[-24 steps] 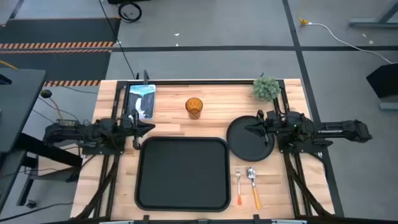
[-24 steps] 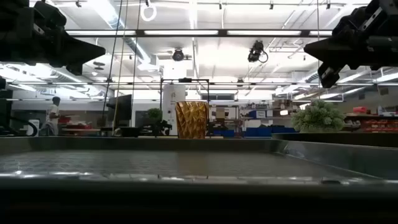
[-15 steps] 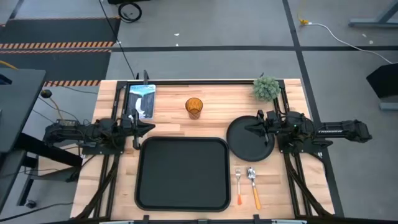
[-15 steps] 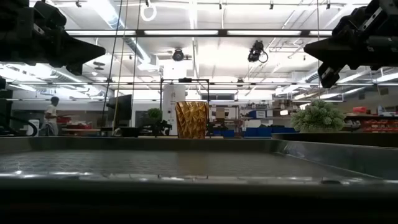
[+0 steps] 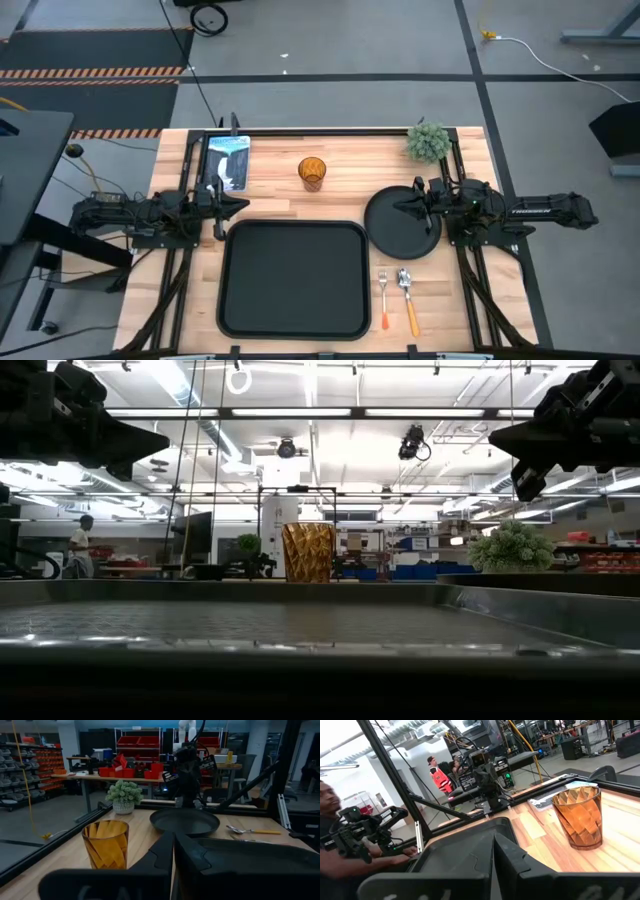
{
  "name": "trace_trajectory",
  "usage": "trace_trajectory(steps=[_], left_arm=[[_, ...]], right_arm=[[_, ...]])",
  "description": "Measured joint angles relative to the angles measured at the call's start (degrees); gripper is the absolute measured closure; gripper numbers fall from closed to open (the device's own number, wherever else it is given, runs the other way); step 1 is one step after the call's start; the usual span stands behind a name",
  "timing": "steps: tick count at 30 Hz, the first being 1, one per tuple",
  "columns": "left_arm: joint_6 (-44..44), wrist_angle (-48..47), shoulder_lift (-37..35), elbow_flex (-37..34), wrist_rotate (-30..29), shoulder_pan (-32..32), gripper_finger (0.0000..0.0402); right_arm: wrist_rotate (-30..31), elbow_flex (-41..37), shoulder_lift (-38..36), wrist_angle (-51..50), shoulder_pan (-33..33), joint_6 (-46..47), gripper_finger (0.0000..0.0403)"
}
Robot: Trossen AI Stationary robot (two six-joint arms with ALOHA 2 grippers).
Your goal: Pick and place plate/cup/fork/spoon on tray
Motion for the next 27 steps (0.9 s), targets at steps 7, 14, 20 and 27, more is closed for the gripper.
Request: trace_trajectory(steps=[7,14,20,27], left_arm=[[0.00,0.00,0.00,0.00,0.00,-0.02,0.0379],[0.00,0.00,0.00,0.00,0.00,0.00,0.0379],[0.00,0.00,0.00,0.00,0.00,0.00,0.0379],[-1.78,0.48,0.00,0.00,0.00,-0.02,0.0379]], right_arm=[[0.00,0.01,-0.01,0.01,0.01,0.00,0.0383],[0.00,0.01,0.01,0.00,0.00,0.01,0.0383],[0.00,0.01,-0.01,-0.01,0.00,0.00,0.0383],[0.00,0.01,-0.02,-0.01,0.02,0.00,0.0383]])
